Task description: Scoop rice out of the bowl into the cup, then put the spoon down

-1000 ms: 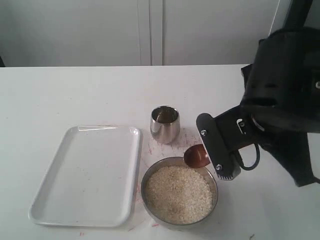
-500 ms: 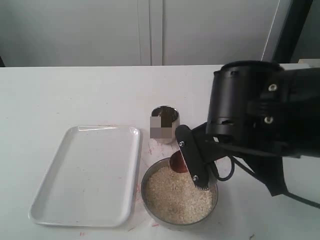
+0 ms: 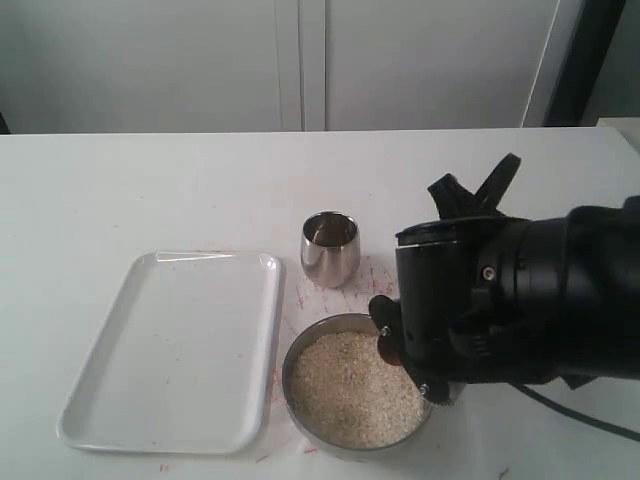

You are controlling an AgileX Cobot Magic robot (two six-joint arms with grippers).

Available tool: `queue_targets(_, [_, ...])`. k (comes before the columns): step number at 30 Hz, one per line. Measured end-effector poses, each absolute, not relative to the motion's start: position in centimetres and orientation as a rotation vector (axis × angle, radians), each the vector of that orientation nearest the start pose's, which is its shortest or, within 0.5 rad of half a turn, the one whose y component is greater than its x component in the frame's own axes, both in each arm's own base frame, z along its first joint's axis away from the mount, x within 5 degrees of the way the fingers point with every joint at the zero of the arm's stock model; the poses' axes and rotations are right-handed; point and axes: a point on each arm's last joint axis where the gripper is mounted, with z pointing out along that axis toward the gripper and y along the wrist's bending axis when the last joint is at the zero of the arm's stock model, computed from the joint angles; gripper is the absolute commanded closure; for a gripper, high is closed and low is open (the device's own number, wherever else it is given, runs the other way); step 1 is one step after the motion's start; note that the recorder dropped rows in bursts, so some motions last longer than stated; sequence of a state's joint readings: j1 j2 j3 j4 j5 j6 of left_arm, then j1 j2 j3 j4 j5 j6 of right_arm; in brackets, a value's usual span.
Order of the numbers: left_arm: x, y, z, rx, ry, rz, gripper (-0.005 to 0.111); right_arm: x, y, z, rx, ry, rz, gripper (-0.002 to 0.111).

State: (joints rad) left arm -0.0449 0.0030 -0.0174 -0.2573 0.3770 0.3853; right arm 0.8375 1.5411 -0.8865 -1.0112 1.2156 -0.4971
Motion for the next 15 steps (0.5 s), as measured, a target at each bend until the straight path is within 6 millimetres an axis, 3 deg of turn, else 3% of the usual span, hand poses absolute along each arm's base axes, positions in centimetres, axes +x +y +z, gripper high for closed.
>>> queue_targets(15, [5.2, -1.1, 18.6, 0.240, 1.818, -0.016, 0.092, 21.5, 16.1, 23.0, -2.311, 1.618, -1.416, 0.107])
